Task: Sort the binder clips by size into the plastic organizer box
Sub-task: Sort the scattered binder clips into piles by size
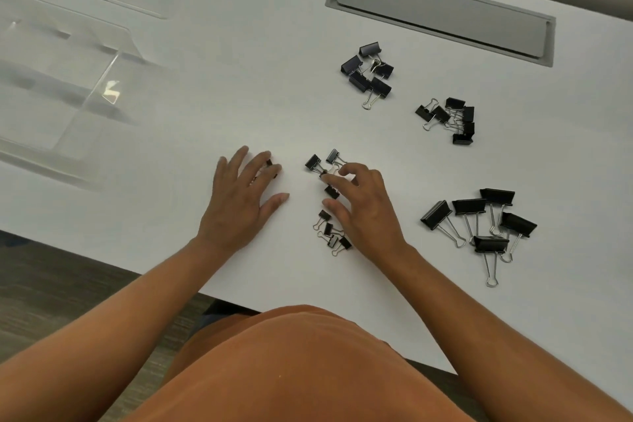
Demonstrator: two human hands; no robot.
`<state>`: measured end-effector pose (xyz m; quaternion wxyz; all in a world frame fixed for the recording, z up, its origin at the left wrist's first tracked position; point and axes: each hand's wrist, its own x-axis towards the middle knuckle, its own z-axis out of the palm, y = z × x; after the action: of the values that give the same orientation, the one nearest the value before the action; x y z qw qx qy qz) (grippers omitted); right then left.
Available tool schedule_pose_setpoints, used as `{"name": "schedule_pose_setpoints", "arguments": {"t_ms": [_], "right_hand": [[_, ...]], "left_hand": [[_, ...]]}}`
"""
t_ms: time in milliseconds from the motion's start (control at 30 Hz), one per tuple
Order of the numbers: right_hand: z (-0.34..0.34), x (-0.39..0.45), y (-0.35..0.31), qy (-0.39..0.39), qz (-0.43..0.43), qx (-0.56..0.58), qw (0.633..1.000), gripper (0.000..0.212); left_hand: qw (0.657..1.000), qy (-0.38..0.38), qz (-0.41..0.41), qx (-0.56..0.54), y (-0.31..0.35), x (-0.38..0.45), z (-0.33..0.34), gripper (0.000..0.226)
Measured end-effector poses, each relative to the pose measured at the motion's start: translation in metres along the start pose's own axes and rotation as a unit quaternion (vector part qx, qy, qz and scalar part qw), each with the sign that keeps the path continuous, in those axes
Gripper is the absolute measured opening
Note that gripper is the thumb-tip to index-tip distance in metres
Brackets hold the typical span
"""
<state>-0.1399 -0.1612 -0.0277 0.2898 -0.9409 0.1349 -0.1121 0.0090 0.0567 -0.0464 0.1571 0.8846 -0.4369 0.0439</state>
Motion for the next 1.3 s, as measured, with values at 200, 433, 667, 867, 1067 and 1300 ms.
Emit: {"name": "schedule_pose_setpoints", "arguments": {"t_ms": [200, 433, 667, 867, 1067, 1300], "right_hand": [[0.010, -0.002, 0.003, 0.032, -0.002, 0.001, 0.999, 0.033], [0.007, 0.030, 0.009, -0.021, -0.096, -0.126, 0.987, 0.057], [0.012, 0.079, 0.026, -0.090, -0.174, -0.121, 0.973, 0.039], [0.002, 0.055, 0.017, 0.009, -0.108, -0.078, 0.991, 0.042], [-0.004, -0.047, -0.009, -0.086, -0.108, -0.045, 0.989, 0.055], [0.015, -0.030, -0.017, -0.126, -0.103, -0.082, 0.983, 0.048]], "left_hand": [[0.999, -0.027, 0.026, 0.003, -0.001, 0.043, 0.002, 0.035], [0.995, -0.042, 0.094, 0.003, -0.006, 0.061, 0.005, 0.028], [1.000, -0.006, -0.023, -0.007, 0.008, 0.073, 0.012, 0.027], [0.996, 0.048, -0.055, -0.042, 0.014, 0.070, 0.007, 0.026], [0.998, 0.051, -0.019, -0.040, 0.011, -0.002, -0.014, 0.028], [0.993, -0.117, -0.028, -0.001, 0.014, 0.001, 0.002, 0.062]]}}
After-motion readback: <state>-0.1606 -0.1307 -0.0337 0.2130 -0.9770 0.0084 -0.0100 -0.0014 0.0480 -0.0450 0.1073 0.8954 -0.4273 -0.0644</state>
